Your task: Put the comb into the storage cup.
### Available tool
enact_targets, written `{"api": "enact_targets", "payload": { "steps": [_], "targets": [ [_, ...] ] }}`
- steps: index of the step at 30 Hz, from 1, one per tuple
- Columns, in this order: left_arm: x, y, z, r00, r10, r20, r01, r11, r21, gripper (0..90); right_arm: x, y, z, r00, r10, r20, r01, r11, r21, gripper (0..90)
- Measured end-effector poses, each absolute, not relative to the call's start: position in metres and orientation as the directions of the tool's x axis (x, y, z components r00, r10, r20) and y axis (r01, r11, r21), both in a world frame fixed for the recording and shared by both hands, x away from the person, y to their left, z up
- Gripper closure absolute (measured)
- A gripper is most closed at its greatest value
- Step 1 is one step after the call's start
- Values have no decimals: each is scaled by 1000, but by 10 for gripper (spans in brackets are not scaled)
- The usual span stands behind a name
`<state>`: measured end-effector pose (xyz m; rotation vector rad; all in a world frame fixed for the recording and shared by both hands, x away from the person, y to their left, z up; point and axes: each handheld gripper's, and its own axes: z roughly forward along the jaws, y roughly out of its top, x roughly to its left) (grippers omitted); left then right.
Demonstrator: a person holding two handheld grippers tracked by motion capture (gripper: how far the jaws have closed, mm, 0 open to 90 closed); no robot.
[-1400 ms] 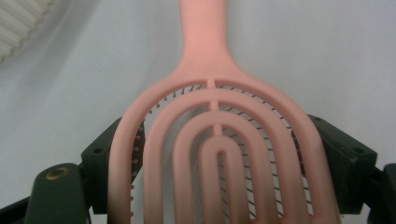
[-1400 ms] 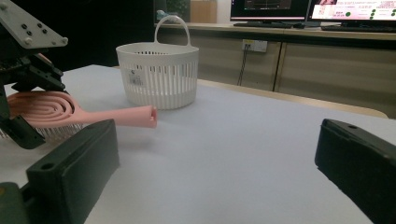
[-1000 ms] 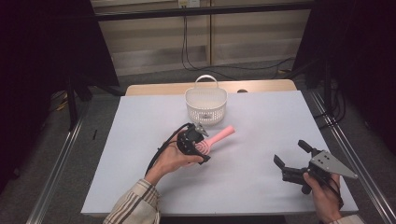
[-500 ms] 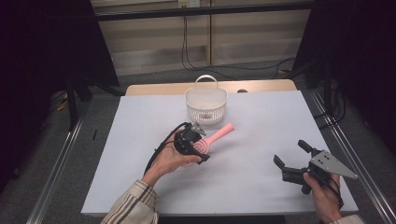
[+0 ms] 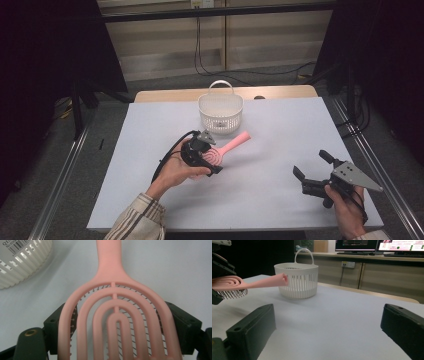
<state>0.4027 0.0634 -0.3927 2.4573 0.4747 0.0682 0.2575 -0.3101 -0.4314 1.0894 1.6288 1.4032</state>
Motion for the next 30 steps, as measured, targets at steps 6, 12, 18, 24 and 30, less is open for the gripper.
{"api": "enact_targets", "payload": {
  "steps": [6,12,18,24,30],
  "targets": [
    [398,66,-391,937,340,-74,314,-736,599,194,258,-309,-432,-395,919,-1,143,63,988,0],
    [393,67,-390,939,332,-89,316,-732,603,194,259,-309,-432,-401,916,-7,138,68,988,0],
    [388,68,-389,943,322,-83,305,-738,602,194,259,-308,-432,-411,912,-15,136,77,988,0],
    [385,72,-384,947,311,-83,295,-738,607,194,259,-305,-430,-416,909,-17,129,78,989,0],
    [376,73,-378,949,303,-90,291,-728,621,194,260,-300,-423,-433,901,-30,109,85,990,0]
  ]
}}
